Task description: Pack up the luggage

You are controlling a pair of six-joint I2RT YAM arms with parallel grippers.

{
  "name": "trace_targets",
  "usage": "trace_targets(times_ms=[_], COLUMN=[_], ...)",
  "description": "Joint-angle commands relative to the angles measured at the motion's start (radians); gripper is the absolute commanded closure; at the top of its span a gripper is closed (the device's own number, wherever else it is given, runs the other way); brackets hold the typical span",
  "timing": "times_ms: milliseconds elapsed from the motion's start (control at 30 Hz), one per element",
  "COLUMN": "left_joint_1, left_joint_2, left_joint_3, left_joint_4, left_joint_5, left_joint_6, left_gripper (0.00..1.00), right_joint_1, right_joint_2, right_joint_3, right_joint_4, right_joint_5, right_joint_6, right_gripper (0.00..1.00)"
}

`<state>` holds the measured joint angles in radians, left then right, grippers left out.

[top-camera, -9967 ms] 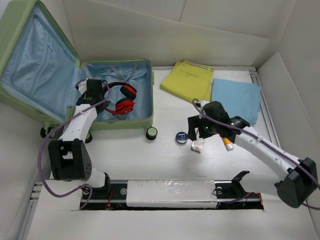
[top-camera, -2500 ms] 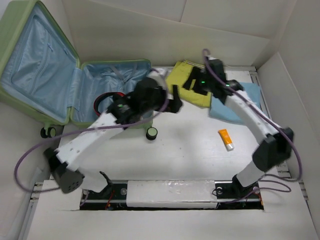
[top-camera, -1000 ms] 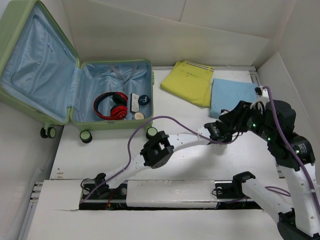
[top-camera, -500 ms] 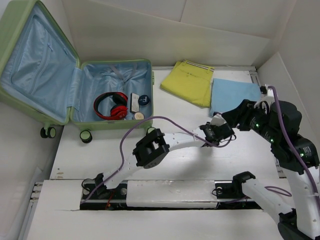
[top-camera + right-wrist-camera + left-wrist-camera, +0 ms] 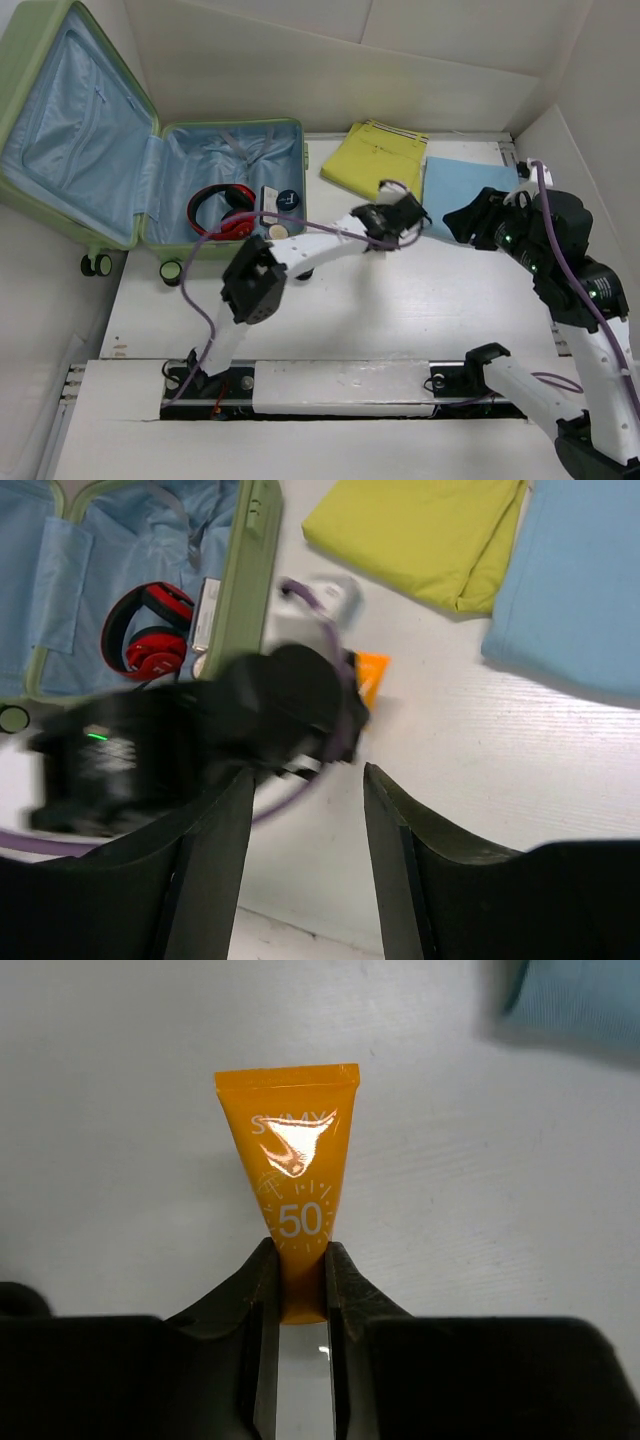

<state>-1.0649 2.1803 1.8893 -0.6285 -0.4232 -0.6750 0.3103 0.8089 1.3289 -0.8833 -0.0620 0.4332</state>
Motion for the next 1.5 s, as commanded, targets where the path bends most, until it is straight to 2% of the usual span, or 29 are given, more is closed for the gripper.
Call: trace_targets(times_ms=[0,100,133,233,267,300,333,367,467,500,600,633,733,833,967,1200,1333,1467], left_joint_1=[0.113,0.274,0.368,0.509,0.590,0.624,0.658,0.689,0.782,0.798,0.798,0.798,0.798,0.746,0.590,0.352,0.252,0.243], left_joint_2=[-0.244,-0.381,-0.439,-0.507,-0.536,-0.545,-0.545,-0.545,-0.504,-0.495,-0.519,-0.554,-0.618,-0.642,-0.677,-0.688,-0.698,-0.752], left_joint_3=[-0.036,-0.120,-0.175,-0.286,-0.309,-0.335,-0.357,-0.384,-0.397,-0.397,-0.397,-0.410,-0.420,-0.409,-0.407,-0.460,-0.496,-0.581], left_joint_4=[-0.028,0.016,0.029,0.097,0.113,0.131,0.166,0.176,0.185,0.185,0.213,0.226,0.248,0.262,0.265,0.349,0.378,0.429], left_joint_5=[-0.055,-0.068,-0.068,-0.023,-0.023,-0.014,-0.002,0.009,0.053,0.067,0.095,0.112,0.152,0.172,0.225,0.346,0.373,0.444], left_joint_6=[0.018,0.043,0.057,0.086,0.086,0.098,0.120,0.120,0.147,0.156,0.169,0.179,0.192,0.206,0.206,0.173,0.173,0.173], left_gripper=[1.00,0.99,0.96,0.93,0.93,0.90,0.85,0.73,0.49,0.42,0.31,0.22,0.16,0.16,0.16,0.16,0.16,0.16], right_joint_1=[0.010,0.010,0.010,0.010,0.010,0.010,0.010,0.010,0.010,0.010,0.001,0.001,-0.043,-0.086,-0.149,-0.338,-0.460,-0.524], right_joint_2=[0.015,0.044,0.059,0.075,0.087,0.099,0.099,0.108,0.134,0.156,0.188,0.208,0.236,0.266,0.306,0.368,0.429,0.511], right_joint_3=[-0.008,-0.027,-0.049,-0.065,-0.080,-0.092,-0.092,-0.103,-0.126,-0.126,-0.126,-0.126,-0.126,-0.126,-0.135,-0.226,-0.313,-0.393], right_joint_4=[0.104,0.133,0.133,0.142,0.152,0.152,0.152,0.164,0.176,0.188,0.188,0.188,0.188,0.188,0.236,0.354,0.440,0.559], right_joint_5=[0.002,0.002,0.002,0.002,0.002,0.002,0.002,0.002,0.013,0.022,0.068,0.079,0.097,0.097,0.088,0.102,0.102,0.082], right_joint_6=[-0.014,-0.014,-0.014,-0.014,-0.024,-0.024,-0.024,-0.024,-0.024,-0.024,-0.013,-0.013,-0.013,0.013,0.053,0.131,0.235,0.382], right_gripper=[0.46,0.46,0.46,0.46,0.46,0.46,0.46,0.46,0.46,0.43,0.39,0.36,0.32,0.30,0.23,0.23,0.23,0.23])
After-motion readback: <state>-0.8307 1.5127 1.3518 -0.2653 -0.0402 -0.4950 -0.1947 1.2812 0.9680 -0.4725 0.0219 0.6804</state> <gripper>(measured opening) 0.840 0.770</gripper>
